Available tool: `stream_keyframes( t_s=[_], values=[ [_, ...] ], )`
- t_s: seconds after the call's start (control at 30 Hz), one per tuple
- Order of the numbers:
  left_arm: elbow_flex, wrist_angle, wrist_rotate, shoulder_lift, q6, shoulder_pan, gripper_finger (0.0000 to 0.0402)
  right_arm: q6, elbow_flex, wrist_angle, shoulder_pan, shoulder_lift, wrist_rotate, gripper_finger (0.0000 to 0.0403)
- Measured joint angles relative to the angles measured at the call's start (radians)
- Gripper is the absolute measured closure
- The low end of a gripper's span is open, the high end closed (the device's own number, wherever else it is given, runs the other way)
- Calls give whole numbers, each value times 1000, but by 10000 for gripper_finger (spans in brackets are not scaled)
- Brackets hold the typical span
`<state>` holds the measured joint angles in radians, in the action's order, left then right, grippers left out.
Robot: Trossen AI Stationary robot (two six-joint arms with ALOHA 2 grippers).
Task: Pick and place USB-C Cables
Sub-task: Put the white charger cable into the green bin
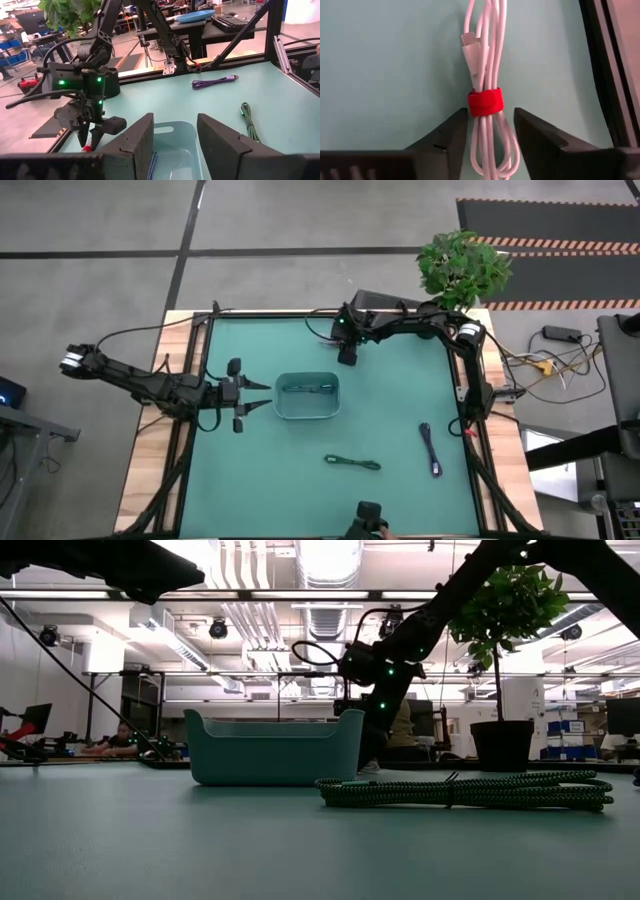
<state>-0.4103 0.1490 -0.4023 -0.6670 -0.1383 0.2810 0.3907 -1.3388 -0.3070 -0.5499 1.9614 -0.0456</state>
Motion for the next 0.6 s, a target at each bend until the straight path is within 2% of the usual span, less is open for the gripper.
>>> stream_keyframes(
  t_s=[0.2, 0.33, 0.6],
  values=[
    [0, 1, 0, 0, -10, 0, 265, -24, 1, -2, 0, 0, 35, 340],
    [-5, 1, -1, 0, -10, 0, 265, -24, 2, -2, -1, -1, 39, 380],
    [-10, 1, -3, 0, -26, 0, 265, -51, 9, -7, 29, -68, 45, 388]
  ],
)
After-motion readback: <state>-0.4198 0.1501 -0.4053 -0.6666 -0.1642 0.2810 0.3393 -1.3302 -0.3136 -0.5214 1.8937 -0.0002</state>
